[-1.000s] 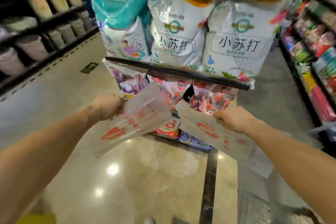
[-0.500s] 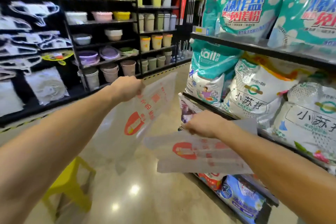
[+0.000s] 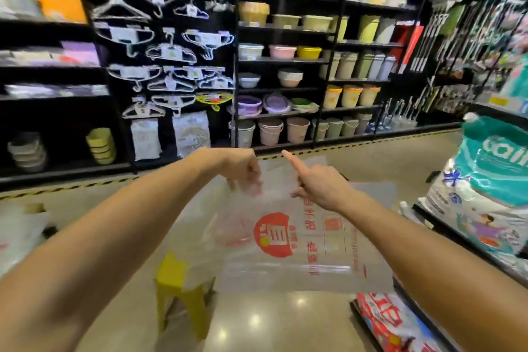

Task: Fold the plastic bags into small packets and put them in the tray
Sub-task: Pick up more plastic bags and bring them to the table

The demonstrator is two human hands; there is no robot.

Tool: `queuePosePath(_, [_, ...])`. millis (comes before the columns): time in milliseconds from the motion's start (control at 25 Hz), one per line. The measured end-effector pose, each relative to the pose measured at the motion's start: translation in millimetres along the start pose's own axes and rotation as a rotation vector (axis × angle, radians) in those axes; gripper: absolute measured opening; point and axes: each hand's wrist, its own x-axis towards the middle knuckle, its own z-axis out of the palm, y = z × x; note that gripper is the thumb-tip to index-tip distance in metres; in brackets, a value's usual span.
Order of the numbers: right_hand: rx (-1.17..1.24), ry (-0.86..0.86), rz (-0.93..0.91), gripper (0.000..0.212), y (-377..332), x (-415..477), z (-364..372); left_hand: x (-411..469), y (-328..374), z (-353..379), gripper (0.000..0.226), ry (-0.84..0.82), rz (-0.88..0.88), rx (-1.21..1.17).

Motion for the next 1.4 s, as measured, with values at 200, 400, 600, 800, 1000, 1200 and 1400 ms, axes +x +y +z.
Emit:
queuePosePath(200, [0.086,0.043,-0.179,0.024,-54,127,32,-6,-94,-31,0.033,0.058,-0.179,-0.190])
queuePosePath(400, [0.176,0.007,-0.339,0.025,-110,268,68,-8,-203,-62,0.038,0.133,-0.334,0.009])
queuePosePath(600, [0.181,-0.009,-0.565,0.025,-176,406,87,-37,-306,-113,0.016,0.227,-0.492,0.056])
queuePosePath(800, [0.206,0.111,-0.864,0.016,-259,510,102,-92,-403,-135,0.013,0.314,-0.705,-0.040])
queuePosePath(1000, [0.172,0.223,-1.069,0.015,-370,586,111,-166,-497,-142,0.024,0.432,-0.866,-0.046])
queuePosePath(1200, [0.121,0.201,-1.184,0.019,-491,653,126,-243,-591,-139,0.018,0.500,-0.960,-0.087])
queuePosePath(1400, [0.128,-0.059,-1.174,0.011,-579,722,137,-313,-671,-129,0.018,0.556,-0.999,-0.207])
